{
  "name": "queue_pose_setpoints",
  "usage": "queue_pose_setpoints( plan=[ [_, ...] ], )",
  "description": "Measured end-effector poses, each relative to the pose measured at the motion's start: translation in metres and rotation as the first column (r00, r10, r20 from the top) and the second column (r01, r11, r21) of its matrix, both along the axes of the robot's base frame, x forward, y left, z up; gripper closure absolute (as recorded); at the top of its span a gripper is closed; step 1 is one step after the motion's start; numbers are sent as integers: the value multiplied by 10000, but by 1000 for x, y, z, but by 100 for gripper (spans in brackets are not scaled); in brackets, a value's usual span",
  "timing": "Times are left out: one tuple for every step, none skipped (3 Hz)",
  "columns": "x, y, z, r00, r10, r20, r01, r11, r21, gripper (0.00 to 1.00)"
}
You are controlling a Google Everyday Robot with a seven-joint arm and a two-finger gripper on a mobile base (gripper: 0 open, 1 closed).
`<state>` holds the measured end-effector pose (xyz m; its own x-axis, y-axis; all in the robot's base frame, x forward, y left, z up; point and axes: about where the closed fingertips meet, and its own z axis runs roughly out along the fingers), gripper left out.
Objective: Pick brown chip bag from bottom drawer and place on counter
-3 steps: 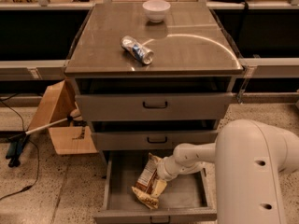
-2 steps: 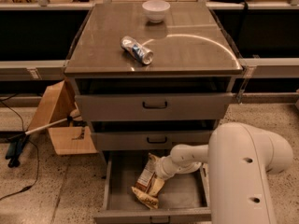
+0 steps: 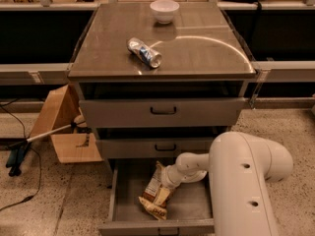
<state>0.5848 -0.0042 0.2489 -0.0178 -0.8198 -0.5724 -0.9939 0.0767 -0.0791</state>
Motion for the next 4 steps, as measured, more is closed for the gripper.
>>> queue_pose_setpoints(
  plan=[
    [-3,4,-12,9994,36,-347,-37,10000,-16,0],
    [-10,5,-28,9966,-127,-813,123,9999,-52,0],
    [-16,5,-35,9945,-246,-1018,241,9997,-58,0],
    [-19,7,-44,9927,-498,-1097,471,9985,-271,0]
  ],
)
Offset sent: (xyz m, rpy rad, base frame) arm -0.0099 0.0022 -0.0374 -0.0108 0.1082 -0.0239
